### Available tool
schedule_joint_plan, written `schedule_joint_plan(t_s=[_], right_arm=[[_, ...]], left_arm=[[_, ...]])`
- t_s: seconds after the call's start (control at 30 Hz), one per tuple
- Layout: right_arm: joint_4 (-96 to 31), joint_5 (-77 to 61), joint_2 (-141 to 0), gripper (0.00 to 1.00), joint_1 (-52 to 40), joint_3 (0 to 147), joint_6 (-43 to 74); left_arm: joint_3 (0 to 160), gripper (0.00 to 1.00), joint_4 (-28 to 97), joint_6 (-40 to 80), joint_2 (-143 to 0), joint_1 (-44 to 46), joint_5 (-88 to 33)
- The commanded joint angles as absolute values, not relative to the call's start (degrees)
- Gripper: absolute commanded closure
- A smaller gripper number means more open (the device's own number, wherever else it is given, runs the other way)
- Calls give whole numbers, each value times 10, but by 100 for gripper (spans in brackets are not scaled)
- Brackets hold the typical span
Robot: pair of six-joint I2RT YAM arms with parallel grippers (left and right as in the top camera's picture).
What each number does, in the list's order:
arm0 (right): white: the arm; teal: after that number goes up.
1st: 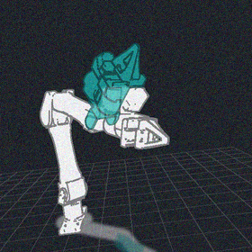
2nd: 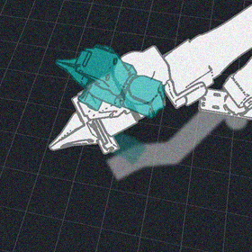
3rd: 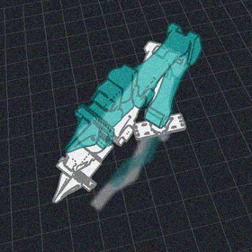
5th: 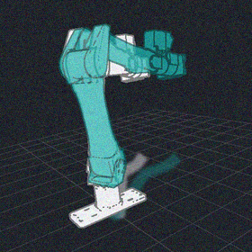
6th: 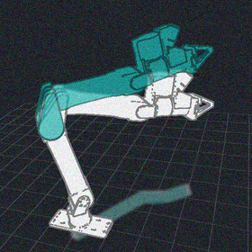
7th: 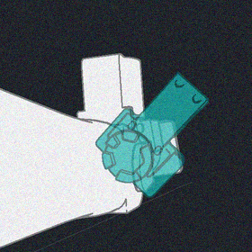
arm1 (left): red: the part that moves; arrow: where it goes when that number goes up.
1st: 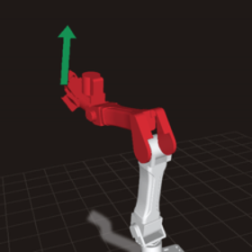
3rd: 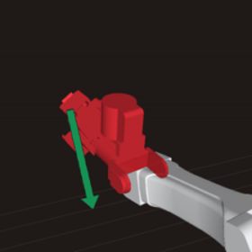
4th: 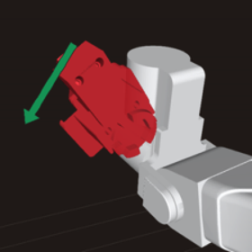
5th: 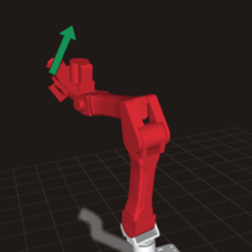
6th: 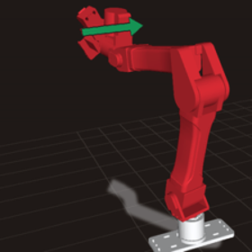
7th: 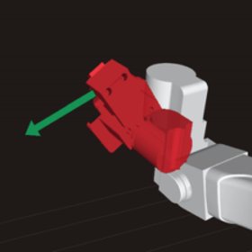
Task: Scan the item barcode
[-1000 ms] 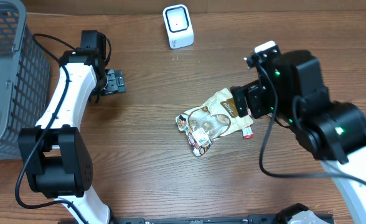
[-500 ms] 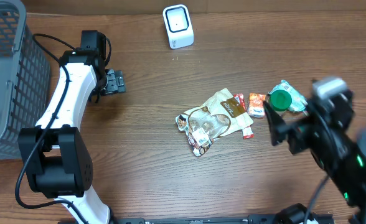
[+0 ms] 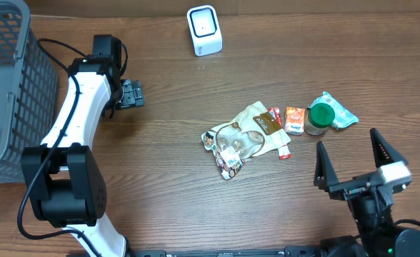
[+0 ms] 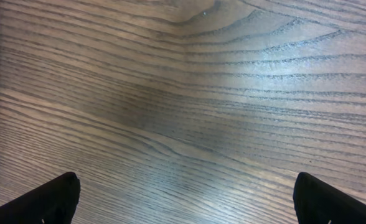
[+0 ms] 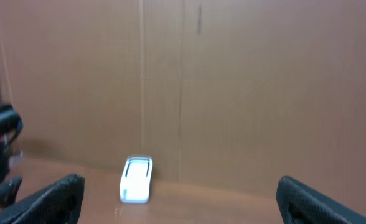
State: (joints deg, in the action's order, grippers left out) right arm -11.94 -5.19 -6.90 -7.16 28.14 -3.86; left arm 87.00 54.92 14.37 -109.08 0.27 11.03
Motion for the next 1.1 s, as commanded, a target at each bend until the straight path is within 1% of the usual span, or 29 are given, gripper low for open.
schedule_joint_plan(t_s=[0.0, 0.13, 0.23, 0.33, 0.43, 0.53, 0.77, 0.87, 1.07], right_arm=[[-41, -62, -37, 0, -62, 212, -17], [104, -72, -16, 0, -57, 120, -17], [163, -72, -1, 0, -56, 70, -15], [185, -79, -2, 0, -48, 35, -12], [174, -81, -2, 0, -41, 8, 13], [108, -85, -2, 0, -39, 4, 20], [6, -84, -2, 0, -39, 4, 20], [-44, -60, -1, 0, -39, 4, 34], [-44, -47, -1, 0, -39, 4, 34]], left_arm=[[878, 1, 550, 137, -1094, 4, 115], [878, 0, 550, 137, -1094, 4, 115], [878, 0, 550, 137, -1094, 4, 115], [878, 0, 550, 137, -1094, 4, 115], [878, 0, 550, 137, -1094, 4, 115], [878, 0, 550, 137, -1094, 4, 115], [878, 0, 550, 137, -1094, 4, 115], [878, 0, 550, 137, -1094, 4, 115], [878, 0, 550, 137, -1094, 4, 115]])
